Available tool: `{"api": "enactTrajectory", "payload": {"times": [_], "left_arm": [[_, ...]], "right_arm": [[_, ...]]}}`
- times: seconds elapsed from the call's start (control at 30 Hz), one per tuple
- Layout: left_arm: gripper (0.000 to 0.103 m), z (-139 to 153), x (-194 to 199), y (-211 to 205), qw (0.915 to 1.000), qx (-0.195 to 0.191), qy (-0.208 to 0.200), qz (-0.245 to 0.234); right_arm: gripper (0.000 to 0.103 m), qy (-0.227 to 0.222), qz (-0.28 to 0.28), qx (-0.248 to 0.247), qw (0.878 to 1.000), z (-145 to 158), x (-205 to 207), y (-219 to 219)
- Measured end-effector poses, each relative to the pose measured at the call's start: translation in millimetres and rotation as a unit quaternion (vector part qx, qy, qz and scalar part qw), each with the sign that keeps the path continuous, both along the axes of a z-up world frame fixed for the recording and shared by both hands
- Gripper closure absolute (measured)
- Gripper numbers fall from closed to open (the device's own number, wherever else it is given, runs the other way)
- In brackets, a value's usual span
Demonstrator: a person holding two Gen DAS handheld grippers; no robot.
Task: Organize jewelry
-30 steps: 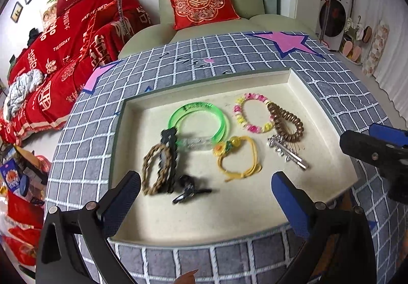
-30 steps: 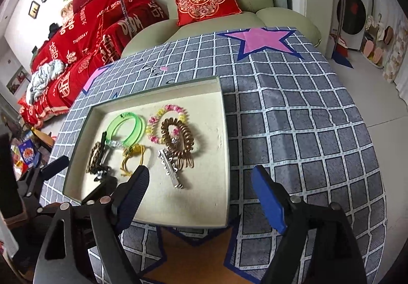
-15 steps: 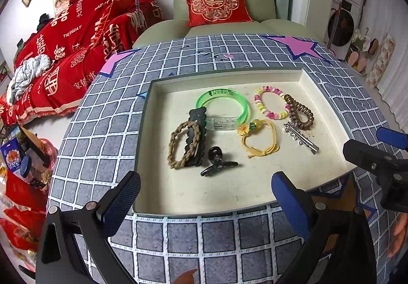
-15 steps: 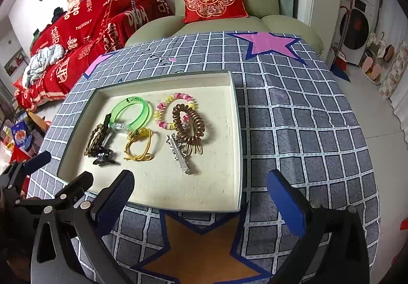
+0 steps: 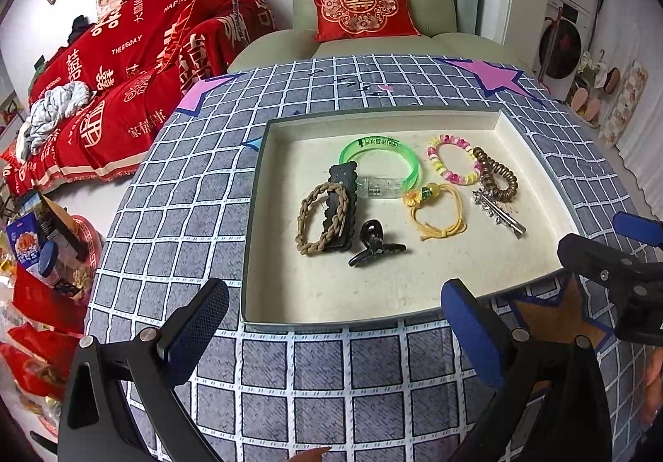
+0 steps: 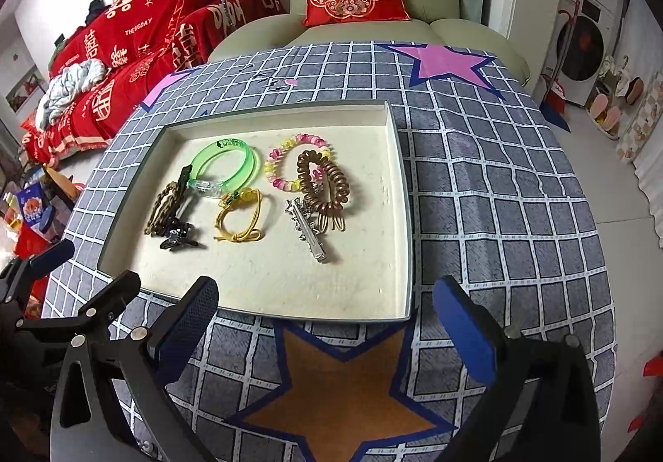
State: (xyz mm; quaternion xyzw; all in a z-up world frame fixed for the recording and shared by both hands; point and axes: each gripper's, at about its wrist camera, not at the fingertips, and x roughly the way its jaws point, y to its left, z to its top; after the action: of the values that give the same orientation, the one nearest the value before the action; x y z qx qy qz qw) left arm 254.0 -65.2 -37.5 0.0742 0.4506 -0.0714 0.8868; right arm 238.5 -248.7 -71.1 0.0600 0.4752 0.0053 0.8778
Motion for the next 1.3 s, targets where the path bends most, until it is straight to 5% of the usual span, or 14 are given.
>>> {"api": "enactTrajectory", "payload": {"times": [0.63, 1.3], "left_arm": [[0.000, 14, -25, 10, 0.9999, -0.003, -0.010, 0.004], [0.000, 41, -135, 35, 0.9986, -0.005, -0.052, 0.012]], "right_arm": [[0.000, -0.019, 0.001, -0.028, 0.999, 14, -23, 10], [0.000, -0.070, -0.005, -0.027, 0.997, 46, -126, 33]]}}
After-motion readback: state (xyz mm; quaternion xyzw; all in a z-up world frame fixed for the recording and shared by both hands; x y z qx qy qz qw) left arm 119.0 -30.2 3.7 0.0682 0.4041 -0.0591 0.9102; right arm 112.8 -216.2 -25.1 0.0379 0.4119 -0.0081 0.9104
